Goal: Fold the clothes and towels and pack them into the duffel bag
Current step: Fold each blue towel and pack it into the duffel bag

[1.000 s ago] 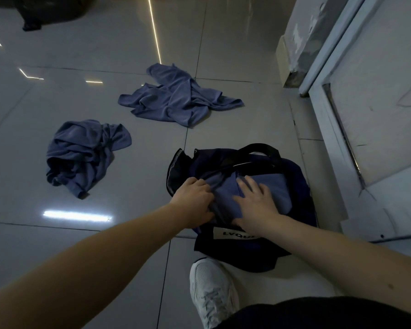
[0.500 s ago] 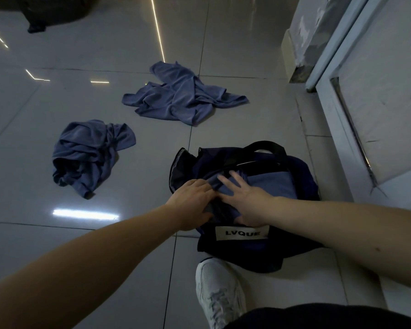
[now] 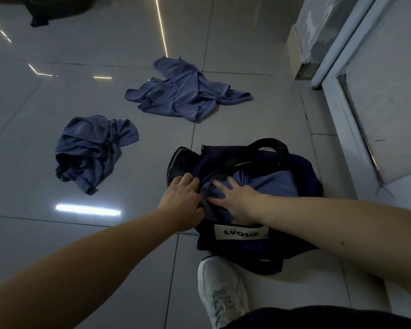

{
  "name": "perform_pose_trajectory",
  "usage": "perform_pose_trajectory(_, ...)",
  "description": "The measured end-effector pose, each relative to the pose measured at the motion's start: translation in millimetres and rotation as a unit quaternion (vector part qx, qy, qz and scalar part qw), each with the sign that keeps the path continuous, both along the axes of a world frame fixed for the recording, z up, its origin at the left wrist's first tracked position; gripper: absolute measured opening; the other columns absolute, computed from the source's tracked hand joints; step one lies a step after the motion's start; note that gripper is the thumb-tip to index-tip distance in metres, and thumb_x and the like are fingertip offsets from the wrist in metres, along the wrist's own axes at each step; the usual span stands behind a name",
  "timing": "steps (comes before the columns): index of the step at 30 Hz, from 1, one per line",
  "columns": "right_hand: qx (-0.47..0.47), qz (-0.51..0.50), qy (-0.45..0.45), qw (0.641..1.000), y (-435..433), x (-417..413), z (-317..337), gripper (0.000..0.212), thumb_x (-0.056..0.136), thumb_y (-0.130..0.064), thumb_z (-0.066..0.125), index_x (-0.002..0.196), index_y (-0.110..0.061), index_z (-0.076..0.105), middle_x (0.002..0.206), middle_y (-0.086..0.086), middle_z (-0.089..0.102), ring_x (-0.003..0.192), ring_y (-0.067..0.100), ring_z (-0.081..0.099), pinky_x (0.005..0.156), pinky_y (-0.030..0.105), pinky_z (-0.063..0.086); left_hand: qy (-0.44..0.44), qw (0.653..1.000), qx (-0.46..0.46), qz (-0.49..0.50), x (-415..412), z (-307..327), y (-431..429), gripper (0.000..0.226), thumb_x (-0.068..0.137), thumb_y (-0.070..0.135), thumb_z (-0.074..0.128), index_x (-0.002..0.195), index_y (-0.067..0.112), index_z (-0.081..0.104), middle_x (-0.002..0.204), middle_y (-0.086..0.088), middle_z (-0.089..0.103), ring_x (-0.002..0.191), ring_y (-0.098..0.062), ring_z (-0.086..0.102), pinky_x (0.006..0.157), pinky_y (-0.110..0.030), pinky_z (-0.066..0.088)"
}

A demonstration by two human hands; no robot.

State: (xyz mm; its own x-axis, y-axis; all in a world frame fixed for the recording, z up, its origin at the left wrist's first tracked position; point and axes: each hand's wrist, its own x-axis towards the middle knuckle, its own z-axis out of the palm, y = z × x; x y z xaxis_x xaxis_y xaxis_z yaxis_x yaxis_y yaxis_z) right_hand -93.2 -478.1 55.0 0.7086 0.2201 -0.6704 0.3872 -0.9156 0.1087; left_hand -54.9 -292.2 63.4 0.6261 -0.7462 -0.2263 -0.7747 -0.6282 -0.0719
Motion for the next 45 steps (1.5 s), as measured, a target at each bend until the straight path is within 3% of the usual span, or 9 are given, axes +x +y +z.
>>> perform_pose_trajectory(5,-0.002,-0.003,-0.003,1.000,3.1,-0.8,-3.7,0.088,0.097,-0.042,0.058,0.157,-0.044,-0.007,0.164,0.003,-0.027,0.151,0.043,-0.010,0.106,0.059,0.036,0.024,0.996,0.017,0.084,-9.7,0.2,-4.5,0.040,0.091,0.040,0.042,0.117,0.018,0.062,0.115,-0.002,0.053,0.114,-0.028,0.036,0.101,-0.040,0.031)
perform_pose_trajectory(12,0.010,-0.004,-0.025,1.000,-5.2,-8.0,-11.7,0.062,0.107,-0.022,0.032,0.158,-0.041,0.002,0.168,0.006,-0.011,0.151,0.045,-0.002,0.108,0.057,0.038,-0.018,0.985,-0.141,0.094,-11.0,6.5,-2.3,0.029,0.076,0.037,0.053,0.075,0.012,0.068,0.091,0.002,0.056,0.098,-0.025,0.043,0.084,-0.035,0.032)
perform_pose_trajectory(16,0.014,-0.013,-0.002,1.000,-0.1,-1.5,-11.4,0.070,0.106,-0.024,0.041,0.157,-0.043,-0.003,0.167,0.006,-0.013,0.151,0.044,-0.006,0.111,0.063,0.033,-0.012,0.985,-0.113,0.126,-11.6,-0.8,11.4,0.031,0.083,0.041,0.052,0.081,0.017,0.072,0.098,0.005,0.055,0.104,-0.023,0.040,0.090,-0.035,0.031)
perform_pose_trajectory(23,0.050,-0.033,0.008,0.998,-14.5,-0.5,7.6,0.087,0.097,-0.045,0.059,0.157,-0.044,-0.004,0.167,-0.001,-0.017,0.153,0.032,-0.008,0.110,0.062,0.031,-0.017,0.985,-0.115,0.128,-19.1,-13.4,9.0,0.036,0.085,0.040,0.047,0.081,0.015,0.072,0.095,0.001,0.059,0.102,-0.027,0.043,0.084,-0.038,0.033)
perform_pose_trajectory(28,0.083,-0.060,-0.024,0.994,-16.3,-7.3,33.4,0.080,0.097,-0.036,0.059,0.159,-0.037,0.008,0.167,-0.003,-0.014,0.153,0.030,0.005,0.107,0.052,0.040,0.018,0.980,-0.138,0.142,-17.5,-1.8,10.6,0.035,0.096,0.044,0.044,0.090,0.021,0.069,0.106,0.002,0.060,0.110,-0.024,0.046,0.094,-0.038,0.034)
perform_pose_trajectory(33,0.089,-0.060,-0.056,0.993,-2.4,6.0,79.8,0.071,0.099,-0.037,0.055,0.159,-0.031,0.018,0.168,-0.001,-0.006,0.150,0.030,0.018,0.109,0.049,0.035,0.024,0.976,-0.145,0.160,-6.7,22.7,28.2,0.030,0.095,0.036,0.045,0.098,0.020,0.070,0.112,0.000,0.060,0.107,-0.024,0.050,0.097,-0.036,0.036)
perform_pose_trajectory(40,0.127,-0.035,-0.056,0.990,76.3,71.7,121.9,0.070,0.097,-0.043,0.059,0.156,-0.018,0.029,0.162,0.006,0.022,0.145,0.032,0.031,0.116,0.042,0.033,0.026,0.954,-0.132,0.267,29.4,61.7,95.3,0.024,0.096,0.027,0.047,0.094,0.011,0.065,0.111,-0.009,0.057,0.098,-0.031,0.051,0.098,-0.042,0.039)
perform_pose_trajectory(43,0.112,-0.003,-0.062,0.992,123.6,104.4,113.9,0.072,0.097,-0.042,0.060,0.157,-0.017,0.028,0.161,0.009,0.025,0.144,0.032,0.033,0.117,0.042,0.033,0.020,0.943,-0.112,0.314,43.1,60.1,134.0,0.017,0.094,0.021,0.047,0.080,0.013,0.052,0.106,-0.012,0.056,0.084,-0.029,0.043,0.093,-0.042,0.040)
perform_pose_trajectory(45,0.109,0.006,-0.061,0.992,155.2,125.9,101.8,0.072,0.097,-0.041,0.059,0.157,-0.018,0.026,0.160,0.010,0.027,0.143,0.032,0.035,0.116,0.042,0.035,0.027,0.934,-0.091,0.344,55.6,50.2,162.6,0.013,0.094,0.019,0.048,0.085,0.012,0.054,0.110,-0.012,0.055,0.090,-0.031,0.049,0.090,-0.042,0.042)
